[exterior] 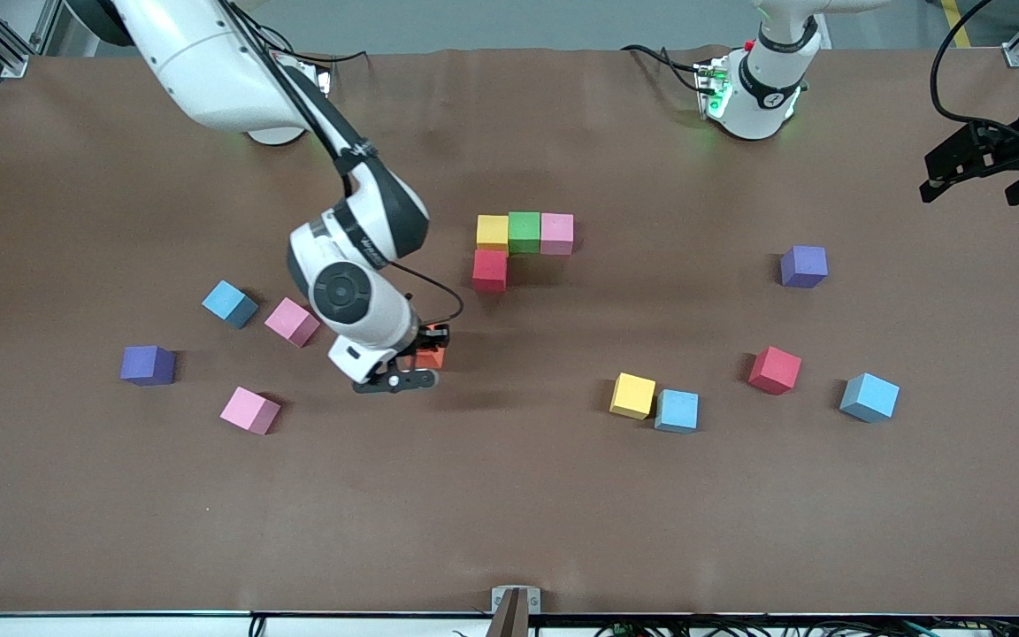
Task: Arrange 11 blocks into digit 3
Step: 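Carry the orange cube below the red cube with the right gripper, then hold the orange cube with the right gripper while the left gripper reaches yellow, then grasp the yellow cube with the left gripper, then carry the yellow cube beside orange with the left gripper while the right reaches pink, then grasp the pink cube with the right gripper while the left gripper holds yellow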
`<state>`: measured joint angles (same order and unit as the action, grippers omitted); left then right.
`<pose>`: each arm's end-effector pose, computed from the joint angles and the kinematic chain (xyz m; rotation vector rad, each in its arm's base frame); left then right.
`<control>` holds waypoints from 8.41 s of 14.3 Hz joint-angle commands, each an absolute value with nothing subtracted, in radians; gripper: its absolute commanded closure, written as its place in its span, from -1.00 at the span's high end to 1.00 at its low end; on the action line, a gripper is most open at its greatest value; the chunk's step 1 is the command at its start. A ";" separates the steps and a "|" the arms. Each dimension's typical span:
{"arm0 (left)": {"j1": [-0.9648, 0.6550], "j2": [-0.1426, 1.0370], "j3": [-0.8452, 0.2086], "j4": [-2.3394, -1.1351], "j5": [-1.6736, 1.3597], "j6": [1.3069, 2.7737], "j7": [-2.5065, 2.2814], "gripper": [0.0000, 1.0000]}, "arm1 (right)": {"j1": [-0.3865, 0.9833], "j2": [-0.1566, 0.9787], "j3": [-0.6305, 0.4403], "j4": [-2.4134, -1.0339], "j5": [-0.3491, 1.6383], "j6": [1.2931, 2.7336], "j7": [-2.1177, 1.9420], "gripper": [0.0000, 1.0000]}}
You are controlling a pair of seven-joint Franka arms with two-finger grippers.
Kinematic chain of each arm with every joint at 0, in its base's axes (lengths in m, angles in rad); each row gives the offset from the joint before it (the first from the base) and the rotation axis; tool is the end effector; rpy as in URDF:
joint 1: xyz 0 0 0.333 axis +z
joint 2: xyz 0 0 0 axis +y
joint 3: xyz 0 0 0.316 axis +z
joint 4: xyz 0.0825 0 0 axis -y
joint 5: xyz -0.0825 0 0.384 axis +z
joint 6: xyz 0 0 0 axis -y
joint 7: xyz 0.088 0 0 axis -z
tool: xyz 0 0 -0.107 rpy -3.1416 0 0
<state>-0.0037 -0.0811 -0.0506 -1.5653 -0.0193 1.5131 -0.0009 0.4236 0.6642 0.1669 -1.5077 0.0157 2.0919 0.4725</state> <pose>0.5222 -0.0318 0.6656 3.1242 -0.0854 0.0443 0.5934 0.3764 0.2733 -3.0689 -0.1204 0.1862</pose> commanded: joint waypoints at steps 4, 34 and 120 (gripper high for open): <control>0.008 -0.086 -0.054 -1.557 -0.005 1.516 0.020 1.00 | 0.543 0.779 0.135 -1.364 0.040 2.049 0.589 -0.26; 0.008 -0.071 -0.046 -1.555 -0.003 1.546 0.002 1.00 | 0.606 0.784 0.150 -1.430 0.104 1.997 0.663 -0.19; -0.698 0.637 -0.138 -1.712 0.133 2.322 -2.534 -0.60 | 0.123 0.385 0.008 -1.925 0.094 2.203 0.607 1.00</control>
